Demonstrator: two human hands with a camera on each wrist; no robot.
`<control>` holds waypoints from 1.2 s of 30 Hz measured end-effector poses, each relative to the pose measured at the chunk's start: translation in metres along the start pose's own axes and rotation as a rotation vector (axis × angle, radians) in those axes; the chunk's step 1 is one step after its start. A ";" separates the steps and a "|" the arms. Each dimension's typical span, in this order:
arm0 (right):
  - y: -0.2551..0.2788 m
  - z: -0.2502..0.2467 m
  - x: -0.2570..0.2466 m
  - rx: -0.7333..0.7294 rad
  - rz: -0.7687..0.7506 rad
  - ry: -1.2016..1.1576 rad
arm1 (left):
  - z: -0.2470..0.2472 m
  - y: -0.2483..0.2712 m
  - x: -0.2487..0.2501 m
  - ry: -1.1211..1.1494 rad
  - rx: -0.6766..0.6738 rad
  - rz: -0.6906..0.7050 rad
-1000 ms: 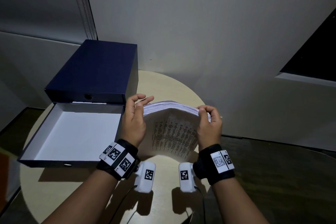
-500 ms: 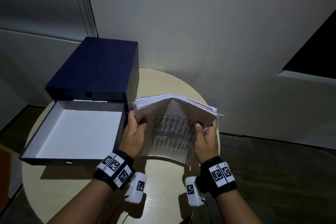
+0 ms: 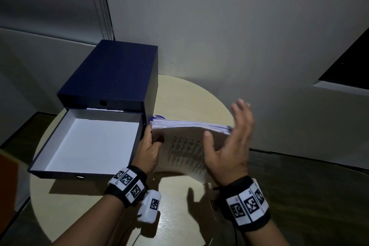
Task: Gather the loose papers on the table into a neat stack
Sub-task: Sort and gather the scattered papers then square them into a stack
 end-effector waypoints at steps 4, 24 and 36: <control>0.004 0.035 -0.051 -0.475 -0.299 0.251 | 0.003 -0.003 0.001 0.015 0.014 0.060; 0.006 0.001 0.038 -0.223 0.116 0.297 | -0.001 0.000 0.003 0.037 0.004 -0.022; 0.017 0.005 0.056 -0.168 0.496 -0.307 | 0.018 0.017 0.038 -0.125 0.102 0.166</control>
Point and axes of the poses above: each hand's wrist, its own y-axis away from the middle knuckle, its own z-axis out of the palm, x = y × z, the point moved 2 cm from there along -y, towards the middle knuckle
